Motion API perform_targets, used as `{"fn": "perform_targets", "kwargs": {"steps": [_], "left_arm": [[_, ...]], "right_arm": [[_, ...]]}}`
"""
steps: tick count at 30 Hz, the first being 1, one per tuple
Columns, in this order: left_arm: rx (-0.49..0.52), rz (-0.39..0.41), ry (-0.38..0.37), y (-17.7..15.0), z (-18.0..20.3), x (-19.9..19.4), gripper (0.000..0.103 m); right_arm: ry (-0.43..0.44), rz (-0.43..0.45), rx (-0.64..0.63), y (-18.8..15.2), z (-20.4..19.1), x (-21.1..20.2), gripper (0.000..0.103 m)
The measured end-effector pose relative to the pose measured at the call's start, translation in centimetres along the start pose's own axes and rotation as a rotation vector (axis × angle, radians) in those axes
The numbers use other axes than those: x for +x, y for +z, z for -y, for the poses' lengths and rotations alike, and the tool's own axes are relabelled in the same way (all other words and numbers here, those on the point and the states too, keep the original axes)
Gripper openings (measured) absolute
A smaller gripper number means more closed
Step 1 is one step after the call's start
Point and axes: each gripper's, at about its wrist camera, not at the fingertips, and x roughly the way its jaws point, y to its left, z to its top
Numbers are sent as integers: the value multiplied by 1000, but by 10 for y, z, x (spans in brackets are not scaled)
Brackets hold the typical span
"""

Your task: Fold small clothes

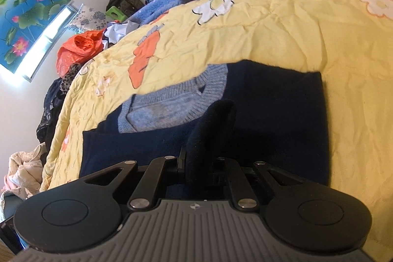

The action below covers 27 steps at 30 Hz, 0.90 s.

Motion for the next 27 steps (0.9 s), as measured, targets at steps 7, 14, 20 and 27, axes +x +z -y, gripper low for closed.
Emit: {"fn": "perform_targets", "kwargs": {"steps": [7,14,20,27], "left_arm": [[-8,-1,0,1,-1,1,86],[8,-10,19,3,3,1,86],[51,32,16,26,-3,-6,89],[153,-140,97,32,-18,42,91]], "right_arm": [[38,41,43,3,10,-13,18],[39,44,91,-10,24,-7,29],[81,28,84,-21,20,-14,44],[-33,30,-46,-21,9,-21,14]]}}
